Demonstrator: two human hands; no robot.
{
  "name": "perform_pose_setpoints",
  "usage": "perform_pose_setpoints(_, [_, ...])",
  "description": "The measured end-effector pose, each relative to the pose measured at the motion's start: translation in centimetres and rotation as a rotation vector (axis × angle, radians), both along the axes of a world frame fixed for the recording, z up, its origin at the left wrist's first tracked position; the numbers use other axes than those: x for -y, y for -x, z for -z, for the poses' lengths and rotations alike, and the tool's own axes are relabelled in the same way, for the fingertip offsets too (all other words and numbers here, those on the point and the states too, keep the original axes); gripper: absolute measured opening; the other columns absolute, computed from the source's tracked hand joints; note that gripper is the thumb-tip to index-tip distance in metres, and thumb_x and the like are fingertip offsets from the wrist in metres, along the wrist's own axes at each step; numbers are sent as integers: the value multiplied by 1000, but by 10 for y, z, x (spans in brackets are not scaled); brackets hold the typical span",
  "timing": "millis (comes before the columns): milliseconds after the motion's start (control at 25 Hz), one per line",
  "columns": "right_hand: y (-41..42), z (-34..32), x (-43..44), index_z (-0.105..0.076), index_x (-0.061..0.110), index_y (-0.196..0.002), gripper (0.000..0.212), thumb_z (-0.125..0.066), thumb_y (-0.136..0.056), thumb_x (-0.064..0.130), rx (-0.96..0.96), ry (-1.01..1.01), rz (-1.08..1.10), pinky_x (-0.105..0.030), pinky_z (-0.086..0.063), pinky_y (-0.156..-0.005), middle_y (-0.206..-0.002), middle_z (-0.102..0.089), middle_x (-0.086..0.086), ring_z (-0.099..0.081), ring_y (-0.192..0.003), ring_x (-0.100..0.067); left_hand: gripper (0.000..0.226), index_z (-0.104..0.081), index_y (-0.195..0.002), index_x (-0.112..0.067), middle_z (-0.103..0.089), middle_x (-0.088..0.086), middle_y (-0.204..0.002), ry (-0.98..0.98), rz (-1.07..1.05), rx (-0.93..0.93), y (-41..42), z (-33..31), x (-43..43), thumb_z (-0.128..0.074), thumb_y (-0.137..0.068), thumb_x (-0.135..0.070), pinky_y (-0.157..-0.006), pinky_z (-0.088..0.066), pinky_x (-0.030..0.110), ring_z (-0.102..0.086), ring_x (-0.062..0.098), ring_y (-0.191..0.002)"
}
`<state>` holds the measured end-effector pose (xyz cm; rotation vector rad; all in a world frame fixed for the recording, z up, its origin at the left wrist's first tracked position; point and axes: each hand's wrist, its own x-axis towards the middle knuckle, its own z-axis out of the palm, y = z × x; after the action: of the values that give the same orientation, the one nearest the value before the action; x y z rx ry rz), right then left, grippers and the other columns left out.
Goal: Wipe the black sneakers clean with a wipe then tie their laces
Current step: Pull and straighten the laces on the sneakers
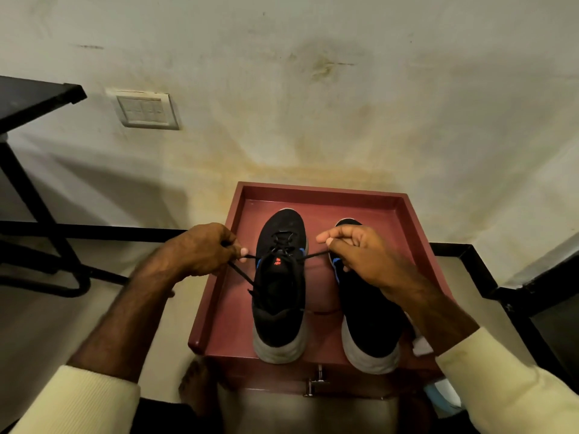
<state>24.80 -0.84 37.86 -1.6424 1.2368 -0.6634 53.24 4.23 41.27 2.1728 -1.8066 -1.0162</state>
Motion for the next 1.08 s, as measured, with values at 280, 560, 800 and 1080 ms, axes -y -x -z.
perform_pose_setpoints(280, [19,-24,3,-75,10,-113,25,-51,-107,13,470,-95,87,-23,-47,-59,-79,-70,-4,-55,-56,-12,19,-72,-95,-9,-63,-6,-63,127,-262,-718,4,-25,-9,-68,-94,-28,-56,-48,19,-56,6,-57])
perform_pose_setpoints(560, [12,-29,-3,-69,8,-126,31,-64,-96,9,596,-19,-95,-33,-59,-91,-120,-77,-12,-76,-105,-27,31,-73,-120,-8,-77,13,-114,294,-97,-1063,20,-34,-3,-65,-90,-2,-85,-60,24,-74,17,-96])
perform_pose_setpoints(800, [1,-26,-3,-79,19,-103,21,-66,-94,33,580,151,172,-31,-57,-85,-99,-77,-2,-67,-86,-14,20,-79,-100,-19,-78,3,-97,616,-76,-878,37,-26,9,-79,-81,-24,-80,-57,24,-69,14,-89])
perform_pose_setpoints(1080, [-27,-7,-7,-72,6,-100,14,-65,-102,18,581,-131,171,-19,-52,-57,-65,-69,-1,-63,-59,-13,17,-81,-92,-10,-73,13,-79,596,-48,-1056,78,-24,12,-82,-78,-20,-64,-58,27,-65,21,-64])
